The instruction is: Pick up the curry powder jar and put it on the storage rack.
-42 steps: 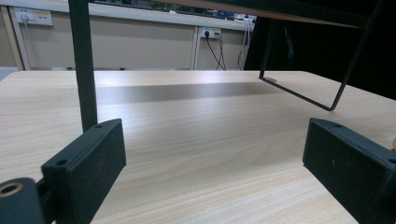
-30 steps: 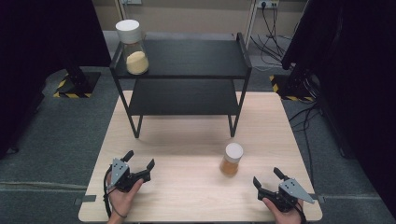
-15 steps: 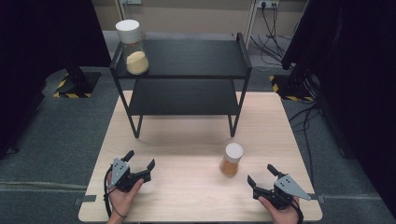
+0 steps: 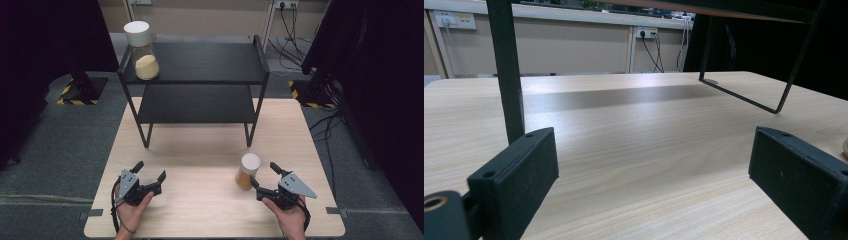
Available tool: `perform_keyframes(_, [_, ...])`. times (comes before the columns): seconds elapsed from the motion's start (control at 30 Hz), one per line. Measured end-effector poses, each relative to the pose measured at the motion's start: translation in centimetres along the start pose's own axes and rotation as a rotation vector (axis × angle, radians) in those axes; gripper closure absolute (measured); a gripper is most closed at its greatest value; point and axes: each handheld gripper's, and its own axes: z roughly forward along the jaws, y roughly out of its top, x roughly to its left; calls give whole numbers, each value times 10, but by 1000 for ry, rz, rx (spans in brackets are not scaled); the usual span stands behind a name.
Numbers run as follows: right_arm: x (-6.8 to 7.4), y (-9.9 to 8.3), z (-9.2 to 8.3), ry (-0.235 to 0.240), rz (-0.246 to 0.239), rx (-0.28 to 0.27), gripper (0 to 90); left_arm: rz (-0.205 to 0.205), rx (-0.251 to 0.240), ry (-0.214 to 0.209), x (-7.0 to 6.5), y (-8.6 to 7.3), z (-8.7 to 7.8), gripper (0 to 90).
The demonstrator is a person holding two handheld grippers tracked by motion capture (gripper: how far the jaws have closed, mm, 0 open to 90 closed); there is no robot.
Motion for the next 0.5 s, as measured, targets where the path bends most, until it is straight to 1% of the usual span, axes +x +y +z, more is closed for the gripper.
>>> perform_keyframes(0.13, [2,4,9,7,-21,18,165,-3,-1,0,0,0,0,53])
perform_keyframes(0.3, [3,5,18,24,-18,23,192,2,-2,1,0,0,0,54])
perform_keyframes(0.37, [4,7,21,25,-28,27,205,0,-3,2,0,0,0,54])
perform_keyframes(0.5, [4,8,27,27,-28,28,238,-1,-2,0,0,0,0,54])
